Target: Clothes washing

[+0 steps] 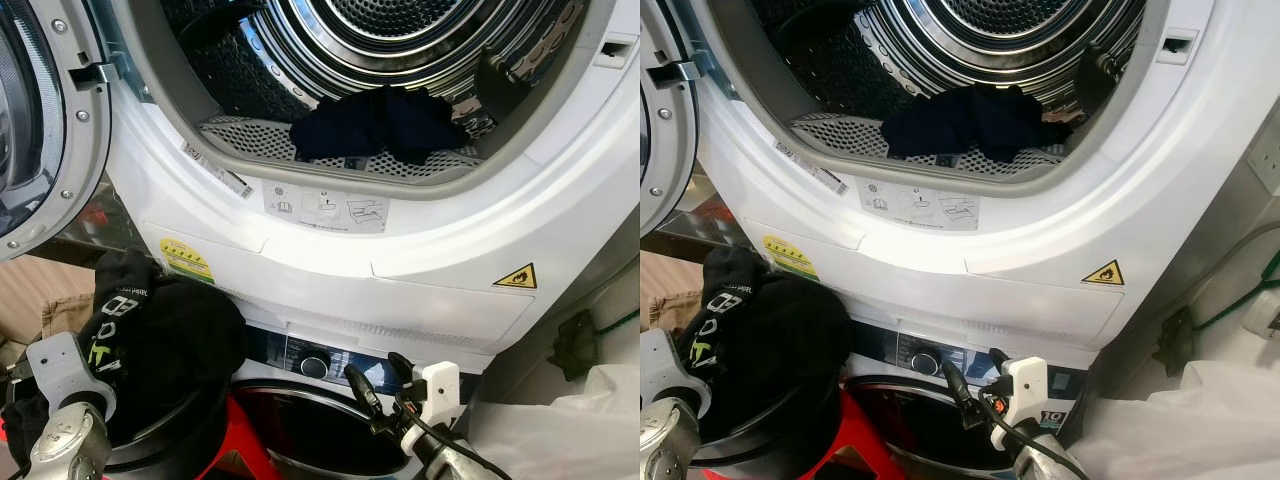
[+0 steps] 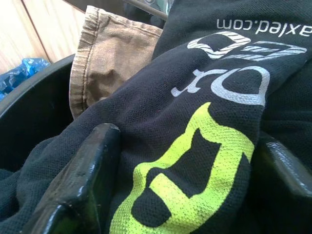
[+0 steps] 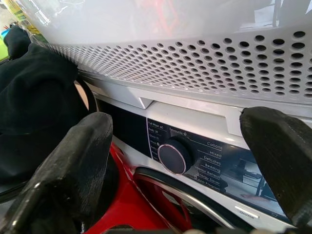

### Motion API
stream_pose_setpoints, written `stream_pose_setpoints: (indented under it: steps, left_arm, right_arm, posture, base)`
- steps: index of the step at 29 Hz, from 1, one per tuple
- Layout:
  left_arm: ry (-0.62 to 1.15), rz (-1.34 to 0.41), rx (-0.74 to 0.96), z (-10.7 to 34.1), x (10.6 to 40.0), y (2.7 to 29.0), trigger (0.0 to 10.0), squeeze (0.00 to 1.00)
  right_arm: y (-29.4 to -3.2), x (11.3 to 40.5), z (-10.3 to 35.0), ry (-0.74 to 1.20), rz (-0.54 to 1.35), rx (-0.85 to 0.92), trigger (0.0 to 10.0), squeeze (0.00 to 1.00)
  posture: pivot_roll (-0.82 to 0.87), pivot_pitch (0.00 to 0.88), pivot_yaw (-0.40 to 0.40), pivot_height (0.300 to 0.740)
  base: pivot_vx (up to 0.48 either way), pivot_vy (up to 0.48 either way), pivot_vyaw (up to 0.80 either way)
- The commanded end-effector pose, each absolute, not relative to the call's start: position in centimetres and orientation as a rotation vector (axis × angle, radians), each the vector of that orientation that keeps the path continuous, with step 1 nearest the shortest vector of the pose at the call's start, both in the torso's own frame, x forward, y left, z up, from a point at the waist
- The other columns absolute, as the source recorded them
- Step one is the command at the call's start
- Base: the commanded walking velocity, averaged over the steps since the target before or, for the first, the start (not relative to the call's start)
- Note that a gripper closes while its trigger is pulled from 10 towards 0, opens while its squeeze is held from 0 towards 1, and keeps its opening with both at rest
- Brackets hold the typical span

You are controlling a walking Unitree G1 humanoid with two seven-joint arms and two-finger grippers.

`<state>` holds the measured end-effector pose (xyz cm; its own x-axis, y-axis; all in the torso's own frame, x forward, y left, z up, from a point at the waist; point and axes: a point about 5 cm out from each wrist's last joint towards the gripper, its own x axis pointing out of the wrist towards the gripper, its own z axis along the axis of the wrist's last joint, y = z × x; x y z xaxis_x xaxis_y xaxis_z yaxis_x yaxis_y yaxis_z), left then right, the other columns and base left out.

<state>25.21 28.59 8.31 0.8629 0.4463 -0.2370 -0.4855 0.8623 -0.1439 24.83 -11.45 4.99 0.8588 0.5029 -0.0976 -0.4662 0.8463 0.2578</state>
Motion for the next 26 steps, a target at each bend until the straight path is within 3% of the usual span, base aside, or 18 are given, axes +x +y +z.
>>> stream_pose_setpoints:
  steps: [1, 26]
  left_arm:
    - [0.289, 0.510, -0.223, 6.56, 24.63, 28.37, 0.0, 0.00]
    - [0.236, 0.492, -0.158, 7.27, 24.96, 27.66, 0.0, 0.00]
  right_arm:
    - [-11.33, 24.77, 5.35, 0.156, 0.524, 0.222, 10.0, 0.00]
    - [-11.23, 24.78, 5.40, 0.158, 0.530, 0.216, 10.0, 0.00]
  posture:
    - [-0.04, 0.081, 0.026, 0.740]
    - [-0.05, 0.098, 0.025, 0.740]
  base:
    - [0.000, 0.000, 0.00]
    - [0.000, 0.000, 0.00]
